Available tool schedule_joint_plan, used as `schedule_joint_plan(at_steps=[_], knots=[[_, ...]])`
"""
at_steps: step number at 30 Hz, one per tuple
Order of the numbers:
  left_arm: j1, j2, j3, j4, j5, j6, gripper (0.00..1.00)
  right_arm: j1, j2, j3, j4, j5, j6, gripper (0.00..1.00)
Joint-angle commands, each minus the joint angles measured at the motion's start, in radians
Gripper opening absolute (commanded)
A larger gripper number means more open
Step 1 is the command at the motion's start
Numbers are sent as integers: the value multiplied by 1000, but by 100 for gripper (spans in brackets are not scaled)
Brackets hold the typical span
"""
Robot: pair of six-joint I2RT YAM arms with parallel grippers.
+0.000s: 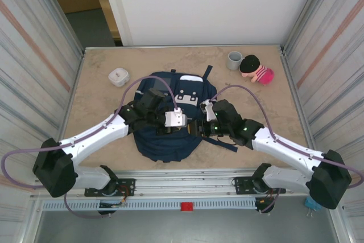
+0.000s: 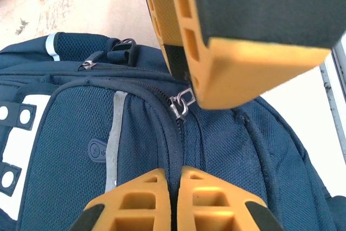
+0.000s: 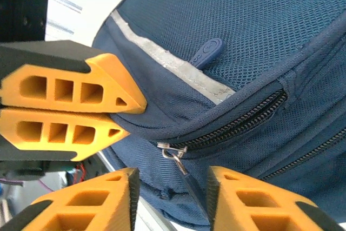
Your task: Pack the student bag
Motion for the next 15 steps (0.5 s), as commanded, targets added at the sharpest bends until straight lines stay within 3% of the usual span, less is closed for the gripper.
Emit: schedule_joint_plan(at_steps=[1, 5, 14, 15], knots=[[2, -29, 14, 10, 65, -21, 0, 5, 21, 55, -53, -3, -73, 41], [3, -41, 14, 25, 75, -30, 0, 5, 43, 64, -59, -10, -106, 40], [14, -65, -3, 65, 90, -60, 0, -1, 83, 92, -89, 5, -131, 30], [18, -68, -3, 67, 94, -63, 0, -2, 84, 95, -99, 13, -131, 25]])
